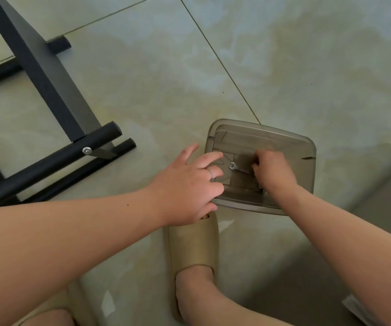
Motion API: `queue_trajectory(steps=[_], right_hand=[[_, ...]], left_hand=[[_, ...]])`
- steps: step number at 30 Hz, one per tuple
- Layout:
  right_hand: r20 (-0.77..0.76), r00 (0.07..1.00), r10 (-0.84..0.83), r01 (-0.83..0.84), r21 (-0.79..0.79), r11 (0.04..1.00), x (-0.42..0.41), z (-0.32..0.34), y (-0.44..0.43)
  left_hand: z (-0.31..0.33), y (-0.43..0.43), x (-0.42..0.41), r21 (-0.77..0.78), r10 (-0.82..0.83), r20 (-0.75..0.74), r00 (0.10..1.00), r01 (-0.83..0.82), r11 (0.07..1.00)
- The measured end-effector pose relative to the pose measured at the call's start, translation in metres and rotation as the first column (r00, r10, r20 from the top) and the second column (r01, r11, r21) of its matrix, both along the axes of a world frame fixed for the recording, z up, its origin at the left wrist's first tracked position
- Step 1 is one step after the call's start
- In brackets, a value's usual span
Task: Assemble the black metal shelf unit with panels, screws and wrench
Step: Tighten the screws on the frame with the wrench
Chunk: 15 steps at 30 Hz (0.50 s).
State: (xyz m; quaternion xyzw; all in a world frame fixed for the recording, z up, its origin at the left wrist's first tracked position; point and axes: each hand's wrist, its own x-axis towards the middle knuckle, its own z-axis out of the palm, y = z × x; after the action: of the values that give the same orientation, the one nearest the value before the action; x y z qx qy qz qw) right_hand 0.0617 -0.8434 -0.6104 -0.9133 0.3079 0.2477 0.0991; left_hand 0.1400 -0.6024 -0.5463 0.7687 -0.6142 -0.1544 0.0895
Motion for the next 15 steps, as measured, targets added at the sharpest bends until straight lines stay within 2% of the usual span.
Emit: queue_trajectory(steps=[5, 7, 9, 10, 11, 13, 15], right_hand=[[0.026, 0.999, -0.043, 0.042, 0.052, 0.998, 0.003, 0.009, 0.004], [0.127, 0.988, -0.089, 0.077, 0.093, 0.993, 0.004, 0.021, 0.012], [0.279, 0.949, -0.145, 0.101, 0.164, 0.981, 0.007, 0.039, 0.024], [0.350, 0.921, -0.173, 0.103, 0.210, 0.972, 0.011, 0.050, 0.031], [0.409, 0.890, -0.202, 0.099, 0.260, 0.961, 0.016, 0.062, 0.038], [0.496, 0.822, -0.279, 0.089, 0.372, 0.924, 0.029, 0.087, 0.055], [0.552, 0.755, -0.353, 0.054, 0.485, 0.873, 0.042, 0.111, 0.075]], left_hand=[[-0.004, 0.000, -0.001, -0.042, 0.001, -0.019, 1.000, -0.001, 0.999], [-0.001, 0.003, 0.000, -0.090, 0.022, -0.087, 0.996, -0.030, 0.995], [0.007, 0.007, 0.004, -0.142, 0.137, -0.241, 0.961, -0.175, 0.974], [0.015, 0.009, 0.008, -0.142, 0.234, -0.352, 0.906, -0.299, 0.944], [0.024, 0.011, 0.012, -0.111, 0.342, -0.471, 0.813, -0.439, 0.892], [0.038, 0.017, 0.024, 0.050, 0.526, -0.663, 0.533, -0.669, 0.741], [0.052, 0.024, 0.040, 0.201, 0.613, -0.751, 0.245, -0.800, 0.566]])
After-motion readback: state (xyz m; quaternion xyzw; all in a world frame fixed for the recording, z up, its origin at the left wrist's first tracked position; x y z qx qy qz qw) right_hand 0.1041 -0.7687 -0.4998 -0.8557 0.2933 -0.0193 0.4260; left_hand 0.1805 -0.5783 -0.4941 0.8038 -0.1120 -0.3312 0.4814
